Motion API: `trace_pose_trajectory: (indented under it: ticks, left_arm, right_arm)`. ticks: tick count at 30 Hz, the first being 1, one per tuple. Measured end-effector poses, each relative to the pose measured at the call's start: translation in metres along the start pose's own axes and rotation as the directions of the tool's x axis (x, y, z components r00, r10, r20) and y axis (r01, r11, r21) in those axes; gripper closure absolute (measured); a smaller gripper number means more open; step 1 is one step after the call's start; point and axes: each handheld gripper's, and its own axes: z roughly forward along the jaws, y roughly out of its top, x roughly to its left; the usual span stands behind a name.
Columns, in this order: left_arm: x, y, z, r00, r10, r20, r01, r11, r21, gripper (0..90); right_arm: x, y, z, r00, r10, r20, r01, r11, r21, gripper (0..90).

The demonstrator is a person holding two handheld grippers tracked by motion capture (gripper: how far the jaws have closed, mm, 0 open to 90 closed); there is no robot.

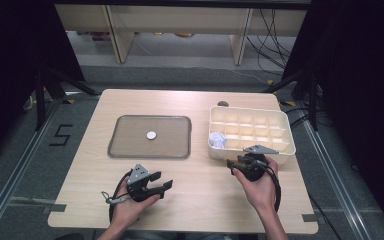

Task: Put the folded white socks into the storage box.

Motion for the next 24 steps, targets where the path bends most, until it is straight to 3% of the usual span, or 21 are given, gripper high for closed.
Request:
trace_pose_trajectory:
  ticks: [5,6,9,10,21,24]
  left_arm:
    - [0.000,-0.001,0.001,1.0000,-0.001,0.008,0.001,1.0000,-0.009,40.3]
    - [0.000,-0.001,0.001,1.0000,-0.002,0.009,0.002,0.9999,-0.011,40.3]
    - [0.001,-0.001,0.001,1.0000,-0.002,0.007,0.002,0.9999,-0.015,40.2]
    - [0.001,-0.001,0.002,0.9999,-0.011,0.002,0.011,0.9998,-0.014,40.2]
    - [0.005,-0.003,0.002,0.9997,-0.018,-0.014,0.018,0.9994,-0.030,40.0]
    - [0.006,-0.004,0.002,0.9998,-0.018,-0.012,0.017,0.9993,-0.032,39.9]
  right_arm:
    - [-0.003,-0.016,0.002,0.9998,0.016,-0.012,-0.015,1.000,0.011,50.8]
    - [-0.005,-0.018,0.002,1.0000,-0.005,0.000,0.005,1.000,0.009,50.7]
    - [-0.005,-0.023,0.001,0.9994,0.034,-0.006,-0.034,0.999,0.007,50.4]
    - [-0.006,-0.025,0.001,0.9996,0.025,-0.009,-0.025,1.000,-0.003,50.4]
    - [-0.005,-0.031,0.003,0.9987,0.047,-0.020,-0.047,0.999,0.004,49.5]
    - [-0.004,-0.031,0.004,0.9990,0.044,-0.004,-0.044,0.999,0.003,49.3]
